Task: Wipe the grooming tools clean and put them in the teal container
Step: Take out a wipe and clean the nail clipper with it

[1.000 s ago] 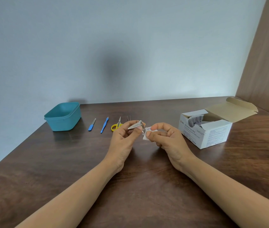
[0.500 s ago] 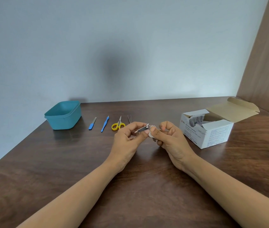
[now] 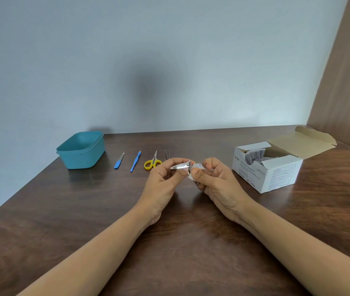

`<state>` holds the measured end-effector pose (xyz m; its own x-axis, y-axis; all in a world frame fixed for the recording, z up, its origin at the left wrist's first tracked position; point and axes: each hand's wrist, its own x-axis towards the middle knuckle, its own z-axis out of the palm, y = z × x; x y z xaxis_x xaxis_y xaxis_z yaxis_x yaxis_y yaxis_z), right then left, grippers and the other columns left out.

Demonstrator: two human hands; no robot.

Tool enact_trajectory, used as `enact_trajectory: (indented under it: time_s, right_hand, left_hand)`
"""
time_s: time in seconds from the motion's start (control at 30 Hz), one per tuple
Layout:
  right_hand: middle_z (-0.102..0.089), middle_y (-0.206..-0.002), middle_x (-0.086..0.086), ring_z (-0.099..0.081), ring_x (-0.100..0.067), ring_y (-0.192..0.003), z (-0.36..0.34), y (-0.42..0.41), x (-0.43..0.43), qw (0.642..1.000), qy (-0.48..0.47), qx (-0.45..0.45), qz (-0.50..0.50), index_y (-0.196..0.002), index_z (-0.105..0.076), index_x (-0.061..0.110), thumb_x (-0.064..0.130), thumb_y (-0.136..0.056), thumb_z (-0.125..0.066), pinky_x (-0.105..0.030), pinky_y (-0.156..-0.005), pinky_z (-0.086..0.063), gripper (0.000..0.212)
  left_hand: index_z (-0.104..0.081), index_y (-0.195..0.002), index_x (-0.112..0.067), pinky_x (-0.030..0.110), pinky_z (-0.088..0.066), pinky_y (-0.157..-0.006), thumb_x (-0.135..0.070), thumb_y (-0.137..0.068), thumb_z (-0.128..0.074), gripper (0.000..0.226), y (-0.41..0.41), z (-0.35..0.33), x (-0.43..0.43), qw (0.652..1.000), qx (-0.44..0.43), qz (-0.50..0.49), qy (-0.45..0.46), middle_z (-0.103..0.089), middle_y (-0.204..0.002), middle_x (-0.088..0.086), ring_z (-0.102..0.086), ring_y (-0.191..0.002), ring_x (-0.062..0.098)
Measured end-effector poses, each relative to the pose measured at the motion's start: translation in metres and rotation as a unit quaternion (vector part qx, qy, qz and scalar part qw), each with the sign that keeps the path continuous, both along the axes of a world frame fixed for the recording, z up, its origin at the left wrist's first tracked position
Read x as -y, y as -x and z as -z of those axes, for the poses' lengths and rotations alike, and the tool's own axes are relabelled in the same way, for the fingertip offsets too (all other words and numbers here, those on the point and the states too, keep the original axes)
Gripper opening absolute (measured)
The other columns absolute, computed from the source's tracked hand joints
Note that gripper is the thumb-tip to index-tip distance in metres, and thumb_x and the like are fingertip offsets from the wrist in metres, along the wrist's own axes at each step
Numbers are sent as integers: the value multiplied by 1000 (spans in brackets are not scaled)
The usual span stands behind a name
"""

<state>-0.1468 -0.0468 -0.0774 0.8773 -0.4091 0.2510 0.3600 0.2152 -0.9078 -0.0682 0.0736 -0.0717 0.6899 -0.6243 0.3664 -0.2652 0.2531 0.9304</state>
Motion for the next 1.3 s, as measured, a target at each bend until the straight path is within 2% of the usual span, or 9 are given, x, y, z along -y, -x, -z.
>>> enact_trajectory:
  time_s: [0.2,0.33,0.47,0.63,0.7,0.77,1.0,1.17,1.3]
  right_hand:
    - [-56,-58,6,-45,-5,-54,3,-1,0,1000,24,14,-7,-75,-35,17,1,-86,-59,-22,-59,-32,31]
    - [-60,-60,6,-47,-5,-55,3,-1,-1,1000,14,19,3,-75,-36,18,1,-85,-60,-22,-59,-33,31]
    - [-59,-61,4,-44,-7,-56,3,-2,-1,999,-18,30,4,-75,-38,18,12,-75,-66,-21,-57,-34,28]
    - [-49,-62,4,-39,-6,-55,7,-3,0,999,-22,46,3,-75,-37,18,9,-86,-63,-20,-55,-31,29]
    - [-47,-64,3,-37,-6,-58,6,-3,0,999,-7,47,0,-74,-37,19,14,-85,-61,-21,-56,-30,27]
    - [-51,-65,4,-38,-7,-62,6,-4,0,999,8,47,-5,-73,-37,19,18,-83,-58,-21,-57,-30,24]
    - [-60,-65,7,-46,-5,-62,4,-2,-1,997,-26,45,-51,-77,-36,19,7,-85,-58,-18,-60,-33,26]
    - [-61,-67,9,-48,-3,-65,4,-2,0,996,-72,36,-35,-75,-36,20,10,-82,-61,-18,-62,-34,28]
    - [-56,-63,7,-45,-5,-62,3,-2,-1,997,-48,44,-34,-73,-37,18,14,-83,-59,-19,-61,-34,24]
  left_hand:
    - [-70,-94,-19,18,-38,-62,-8,-94,-55,19,-3,3,0,1000,-9,-2,-14,-64,-74,-13,-45,-66,1]
    - [-67,-95,-16,8,-41,-61,-7,-94,-54,16,0,0,0,1000,12,-4,-10,-65,-70,-18,-51,-61,-6]
    - [-67,-92,-16,9,-46,-69,-4,-91,-58,15,3,-3,-1,997,74,-10,-9,-68,-78,-16,-57,-74,-6]
    - [-71,-92,-17,31,-47,-71,-13,-87,-66,8,1,1,1,993,114,-41,-2,-71,-88,1,-60,-85,34]
    - [-72,-93,-19,43,-47,-67,-21,-84,-66,10,0,1,0,990,130,-51,-3,-71,-87,2,-58,-82,40]
    - [-72,-94,-18,50,-48,-70,-19,-86,-67,10,2,0,0,989,135,-57,-4,-72,-87,0,-60,-83,35]
    - [-71,-92,-15,38,-44,-75,-8,-90,-63,12,2,1,1,995,87,-50,13,-71,-88,1,-58,-79,18]
    - [-70,-93,-19,43,-44,-69,-24,-84,-63,12,3,1,1,992,122,-38,2,-70,-90,3,-56,-80,41]
    - [-70,-93,-27,40,-41,-68,-40,-80,-62,20,1,3,1,989,140,-39,-3,-70,-87,0,-55,-72,41]
